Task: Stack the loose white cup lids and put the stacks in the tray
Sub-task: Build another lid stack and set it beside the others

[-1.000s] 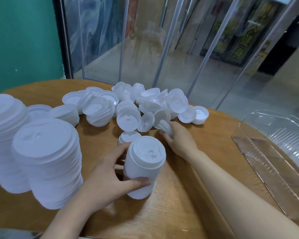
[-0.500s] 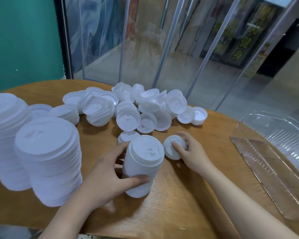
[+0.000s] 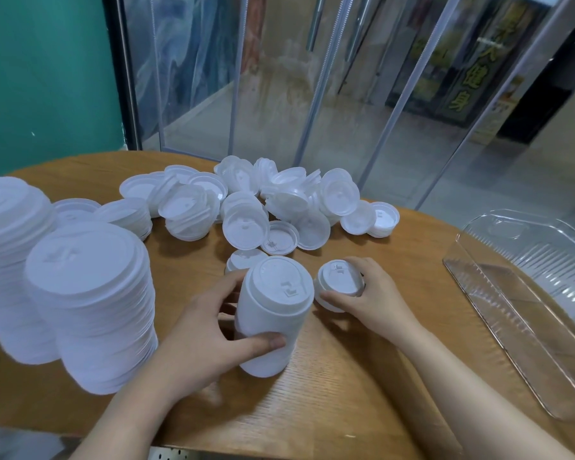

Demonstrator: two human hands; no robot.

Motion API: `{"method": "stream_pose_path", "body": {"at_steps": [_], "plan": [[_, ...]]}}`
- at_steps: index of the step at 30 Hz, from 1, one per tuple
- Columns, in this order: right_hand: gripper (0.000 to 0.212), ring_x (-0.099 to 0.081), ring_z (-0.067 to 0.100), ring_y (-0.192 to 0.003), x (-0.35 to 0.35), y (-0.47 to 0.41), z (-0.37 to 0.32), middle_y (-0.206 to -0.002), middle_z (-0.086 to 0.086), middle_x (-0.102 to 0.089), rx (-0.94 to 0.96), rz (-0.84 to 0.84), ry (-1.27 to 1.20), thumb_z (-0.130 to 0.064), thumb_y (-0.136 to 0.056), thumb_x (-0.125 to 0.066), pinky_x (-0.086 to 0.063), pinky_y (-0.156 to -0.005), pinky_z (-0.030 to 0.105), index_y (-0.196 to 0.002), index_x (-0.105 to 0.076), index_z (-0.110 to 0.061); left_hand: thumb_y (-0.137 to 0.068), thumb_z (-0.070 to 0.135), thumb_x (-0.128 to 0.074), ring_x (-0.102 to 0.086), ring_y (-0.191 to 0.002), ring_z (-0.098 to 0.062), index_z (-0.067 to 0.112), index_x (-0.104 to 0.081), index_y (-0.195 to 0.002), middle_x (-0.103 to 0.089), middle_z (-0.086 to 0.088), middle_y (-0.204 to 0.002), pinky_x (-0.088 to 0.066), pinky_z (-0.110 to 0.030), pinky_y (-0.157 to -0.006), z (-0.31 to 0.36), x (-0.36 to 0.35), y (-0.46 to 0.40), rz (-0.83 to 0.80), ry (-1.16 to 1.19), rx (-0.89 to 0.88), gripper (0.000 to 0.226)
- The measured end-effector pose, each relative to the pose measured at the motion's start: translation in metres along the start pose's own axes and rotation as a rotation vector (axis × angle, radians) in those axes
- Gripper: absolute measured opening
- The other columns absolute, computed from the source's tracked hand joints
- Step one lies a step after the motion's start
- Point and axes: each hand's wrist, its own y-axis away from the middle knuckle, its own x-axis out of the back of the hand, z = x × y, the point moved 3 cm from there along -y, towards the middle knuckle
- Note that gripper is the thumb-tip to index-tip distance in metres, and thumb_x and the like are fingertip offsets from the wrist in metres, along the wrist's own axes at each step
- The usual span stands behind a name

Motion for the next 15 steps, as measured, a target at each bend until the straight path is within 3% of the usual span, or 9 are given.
{"method": "stream_pose_path", "body": {"at_steps": [5,8,12,15], "plan": [[0.057,-0.054,-0.006,-0.112,0.021,0.002,-0.027,-0.119,-0.021,-0.061,0.059,0.048,-0.083,-0.056,-0.073,-0.085,-0.046,-0.092,0.024,-0.123,-0.063,-0.040,-0.056,0.063,-0.085,-0.064,-0.113,-0.001,0.051,-0.057,-0.128,-0.068,0.024,-0.122,-0.051,-0.025,-0.090,0.000,0.001,0.000,-0.001,0.002,-0.006,0.078],[0.048,-0.058,-0.007,-0.109,0.038,0.009,-0.061,-0.114,-0.028,-0.064,0.109,0.048,-0.195,-0.055,-0.073,-0.086,-0.045,-0.083,0.012,-0.114,-0.062,-0.050,-0.056,0.063,-0.086,-0.064,-0.113,-0.002,0.052,-0.057,-0.128,-0.068,0.025,-0.122,-0.052,-0.025,-0.090,0.001,0.001,0.000,0.000,0.007,-0.008,0.078],[0.057,-0.060,0.001,-0.117,0.050,0.025,-0.108,-0.122,-0.027,-0.065,0.265,-0.018,-0.215,-0.064,-0.071,-0.078,-0.047,-0.091,0.015,-0.123,-0.060,-0.048,-0.058,0.059,-0.087,-0.064,-0.113,-0.004,0.060,-0.054,-0.126,-0.069,0.024,-0.120,-0.055,-0.023,-0.088,0.004,0.001,0.000,0.006,0.010,-0.009,0.076],[0.064,-0.059,0.001,-0.121,0.048,0.036,-0.131,-0.123,-0.027,-0.064,0.348,-0.096,-0.202,-0.062,-0.072,-0.078,-0.045,-0.094,0.014,-0.130,-0.060,-0.042,-0.064,0.043,-0.096,-0.065,-0.110,-0.005,0.057,-0.057,-0.124,-0.071,0.018,-0.117,-0.057,-0.025,-0.087,0.005,0.002,0.001,0.009,0.020,0.001,0.073]]}}
